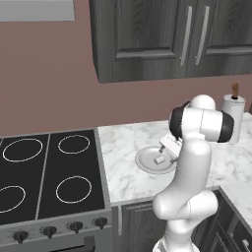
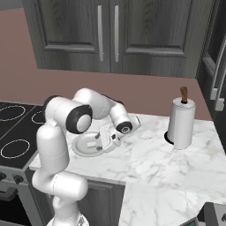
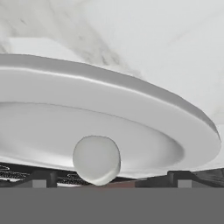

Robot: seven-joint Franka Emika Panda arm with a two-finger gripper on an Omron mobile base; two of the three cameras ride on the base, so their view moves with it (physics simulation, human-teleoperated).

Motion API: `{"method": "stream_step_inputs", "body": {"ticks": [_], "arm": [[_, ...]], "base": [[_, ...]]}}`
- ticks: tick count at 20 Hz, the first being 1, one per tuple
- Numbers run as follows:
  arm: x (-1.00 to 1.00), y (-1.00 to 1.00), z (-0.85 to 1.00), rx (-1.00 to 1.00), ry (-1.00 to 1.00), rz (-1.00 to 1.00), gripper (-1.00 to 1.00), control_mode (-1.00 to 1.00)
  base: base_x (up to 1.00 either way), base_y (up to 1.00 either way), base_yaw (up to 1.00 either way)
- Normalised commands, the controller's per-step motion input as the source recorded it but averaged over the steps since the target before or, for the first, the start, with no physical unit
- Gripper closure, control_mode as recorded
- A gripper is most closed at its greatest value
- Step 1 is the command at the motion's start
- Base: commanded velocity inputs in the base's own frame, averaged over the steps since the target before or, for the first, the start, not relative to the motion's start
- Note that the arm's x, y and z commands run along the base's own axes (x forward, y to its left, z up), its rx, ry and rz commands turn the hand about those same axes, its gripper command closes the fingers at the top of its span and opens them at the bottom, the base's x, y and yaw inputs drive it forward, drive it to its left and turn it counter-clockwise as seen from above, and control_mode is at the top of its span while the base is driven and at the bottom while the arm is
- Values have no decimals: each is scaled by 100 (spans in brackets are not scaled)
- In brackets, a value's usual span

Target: Pick up the marshmallow and place it in the cup of hot chocolate on the dining counter.

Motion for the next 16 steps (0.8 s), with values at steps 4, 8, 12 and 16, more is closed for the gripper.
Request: {"method": "stream_step_inputs", "body": {"ticks": [4,8,12,16], "arm": [[15,0,-6,0,0,0,-100,-100],[0,0,-11,0,0,0,-100,-100],[-1,0,-9,0,1,0,-100,-100],[0,12,0,0,3,0,-100,-100]], "base": [[0,0,0],[0,0,0],[0,0,0],[0,0,0]]}}
